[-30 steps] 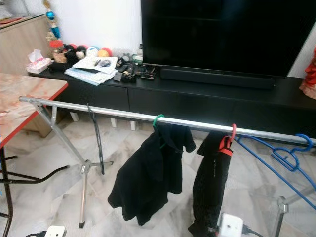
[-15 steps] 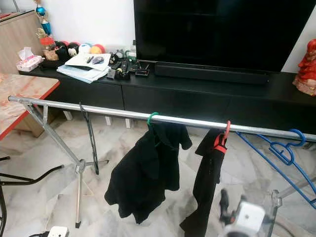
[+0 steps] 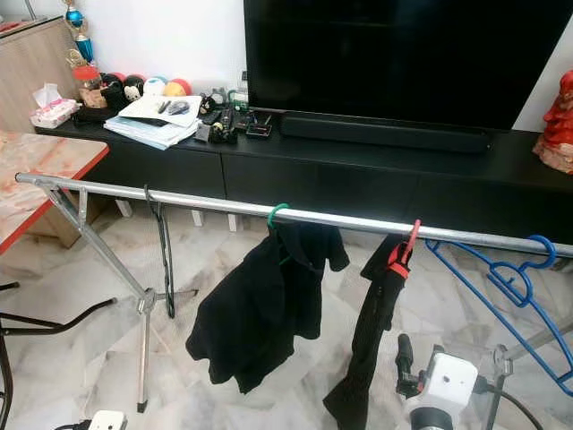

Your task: Hang hanger

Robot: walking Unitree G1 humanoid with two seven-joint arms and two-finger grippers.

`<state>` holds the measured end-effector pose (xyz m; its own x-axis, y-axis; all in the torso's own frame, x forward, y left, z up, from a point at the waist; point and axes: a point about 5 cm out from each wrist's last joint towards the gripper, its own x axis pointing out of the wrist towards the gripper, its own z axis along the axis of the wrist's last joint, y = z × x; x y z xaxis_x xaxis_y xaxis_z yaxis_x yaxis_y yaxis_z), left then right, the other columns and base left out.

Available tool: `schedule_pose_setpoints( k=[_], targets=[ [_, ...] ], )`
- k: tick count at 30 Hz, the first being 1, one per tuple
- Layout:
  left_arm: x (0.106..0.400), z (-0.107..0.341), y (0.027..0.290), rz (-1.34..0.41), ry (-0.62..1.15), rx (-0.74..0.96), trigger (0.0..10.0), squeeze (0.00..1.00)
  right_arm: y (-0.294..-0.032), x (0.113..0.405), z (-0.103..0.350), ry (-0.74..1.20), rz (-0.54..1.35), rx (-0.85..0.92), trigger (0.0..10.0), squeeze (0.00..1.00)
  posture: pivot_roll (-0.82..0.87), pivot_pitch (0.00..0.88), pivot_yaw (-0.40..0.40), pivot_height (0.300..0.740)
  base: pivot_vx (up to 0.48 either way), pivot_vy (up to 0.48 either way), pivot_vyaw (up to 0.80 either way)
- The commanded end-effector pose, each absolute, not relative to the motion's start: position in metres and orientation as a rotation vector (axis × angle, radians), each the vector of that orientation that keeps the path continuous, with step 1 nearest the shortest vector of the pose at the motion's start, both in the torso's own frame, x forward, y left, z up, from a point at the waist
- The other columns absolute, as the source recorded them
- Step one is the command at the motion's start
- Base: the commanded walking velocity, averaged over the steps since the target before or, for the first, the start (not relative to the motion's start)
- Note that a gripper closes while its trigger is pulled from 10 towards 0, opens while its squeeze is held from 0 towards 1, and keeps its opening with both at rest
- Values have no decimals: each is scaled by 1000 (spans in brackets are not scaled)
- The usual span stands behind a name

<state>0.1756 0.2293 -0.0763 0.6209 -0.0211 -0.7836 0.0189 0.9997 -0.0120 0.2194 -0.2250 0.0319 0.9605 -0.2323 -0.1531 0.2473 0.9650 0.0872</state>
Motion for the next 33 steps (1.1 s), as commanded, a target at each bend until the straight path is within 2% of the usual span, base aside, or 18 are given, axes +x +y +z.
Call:
schedule_pose_setpoints(
  k=[1,11,26,30,33],
  targets=[
    [171,-78,231,-24,925,8,10000,0,-224,218,32,151,-245,121,10000,0,-35,54,5,740,0,289,0],
    [173,-78,232,-27,923,19,10000,0,-223,219,30,159,-249,128,10000,0,-31,49,9,740,0,282,0],
    [176,-76,231,-44,904,25,10000,0,-221,223,29,162,-246,135,10000,0,-32,45,11,740,0,0,0],
    [176,-76,231,-42,905,31,10000,0,-228,222,33,145,-280,123,10000,0,-31,47,10,740,0,0,0],
    [175,-76,231,-43,906,33,10000,0,-243,220,37,120,-367,123,10000,0,-29,49,10,740,0,0,0]
  ],
)
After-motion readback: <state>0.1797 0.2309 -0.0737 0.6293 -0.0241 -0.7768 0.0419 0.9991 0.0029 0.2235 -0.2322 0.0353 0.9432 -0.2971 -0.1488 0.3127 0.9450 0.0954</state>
